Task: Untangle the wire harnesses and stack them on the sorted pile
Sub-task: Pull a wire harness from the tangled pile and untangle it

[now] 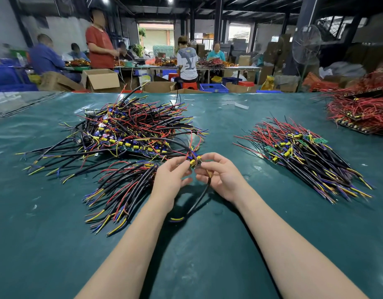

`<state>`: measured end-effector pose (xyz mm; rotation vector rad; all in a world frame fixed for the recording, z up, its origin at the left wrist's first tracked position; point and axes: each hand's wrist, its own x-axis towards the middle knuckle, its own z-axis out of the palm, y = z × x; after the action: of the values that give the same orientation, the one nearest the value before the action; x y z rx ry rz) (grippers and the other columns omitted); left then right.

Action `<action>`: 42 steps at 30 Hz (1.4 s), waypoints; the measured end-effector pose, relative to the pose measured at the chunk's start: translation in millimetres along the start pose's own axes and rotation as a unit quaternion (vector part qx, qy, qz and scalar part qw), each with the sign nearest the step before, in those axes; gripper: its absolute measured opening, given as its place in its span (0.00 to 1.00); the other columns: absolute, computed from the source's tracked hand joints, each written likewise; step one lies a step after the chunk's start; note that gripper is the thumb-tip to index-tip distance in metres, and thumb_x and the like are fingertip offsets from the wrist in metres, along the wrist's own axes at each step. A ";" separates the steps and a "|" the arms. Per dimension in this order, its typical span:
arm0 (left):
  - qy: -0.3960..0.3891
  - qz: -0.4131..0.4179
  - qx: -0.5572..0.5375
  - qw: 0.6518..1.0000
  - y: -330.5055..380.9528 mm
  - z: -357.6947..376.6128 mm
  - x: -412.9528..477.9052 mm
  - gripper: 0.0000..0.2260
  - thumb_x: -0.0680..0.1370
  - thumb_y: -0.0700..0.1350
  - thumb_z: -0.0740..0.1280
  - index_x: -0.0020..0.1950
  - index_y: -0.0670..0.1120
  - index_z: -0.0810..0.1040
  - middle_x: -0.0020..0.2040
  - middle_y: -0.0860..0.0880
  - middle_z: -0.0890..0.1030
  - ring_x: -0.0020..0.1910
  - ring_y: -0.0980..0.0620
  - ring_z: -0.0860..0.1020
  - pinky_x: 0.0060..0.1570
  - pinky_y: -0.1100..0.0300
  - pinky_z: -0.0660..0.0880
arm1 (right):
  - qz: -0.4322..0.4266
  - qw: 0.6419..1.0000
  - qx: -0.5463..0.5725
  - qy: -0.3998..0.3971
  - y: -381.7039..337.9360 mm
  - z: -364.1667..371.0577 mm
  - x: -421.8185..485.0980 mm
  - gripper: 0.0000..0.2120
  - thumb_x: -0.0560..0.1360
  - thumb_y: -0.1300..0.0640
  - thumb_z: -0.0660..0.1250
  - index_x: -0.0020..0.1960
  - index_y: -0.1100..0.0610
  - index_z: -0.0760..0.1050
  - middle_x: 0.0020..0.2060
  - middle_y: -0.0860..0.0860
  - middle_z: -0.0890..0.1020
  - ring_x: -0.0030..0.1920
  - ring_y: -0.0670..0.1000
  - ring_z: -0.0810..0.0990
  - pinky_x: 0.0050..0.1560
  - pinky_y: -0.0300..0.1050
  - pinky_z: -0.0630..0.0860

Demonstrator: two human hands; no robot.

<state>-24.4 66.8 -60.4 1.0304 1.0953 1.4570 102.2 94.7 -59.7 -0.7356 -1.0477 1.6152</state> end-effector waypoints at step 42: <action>0.023 0.078 0.487 0.870 5.5 -10.4 1.4 0.11 0.76 0.44 0.64 0.58 0.49 0.80 0.59 0.49 0.79 0.58 0.49 0.76 0.56 0.61 0.68 | 0.060 0.997 0.007 0.038 -8.9 1.3 -2.7 0.11 0.73 0.72 0.61 0.39 0.58 0.72 0.26 0.51 0.79 0.21 0.47 0.75 0.26 0.36 0.76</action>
<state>-35.9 66.4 -57.3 1.8067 1.8900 1.0015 105.6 92.6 -51.2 -0.8589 -0.9523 1.6801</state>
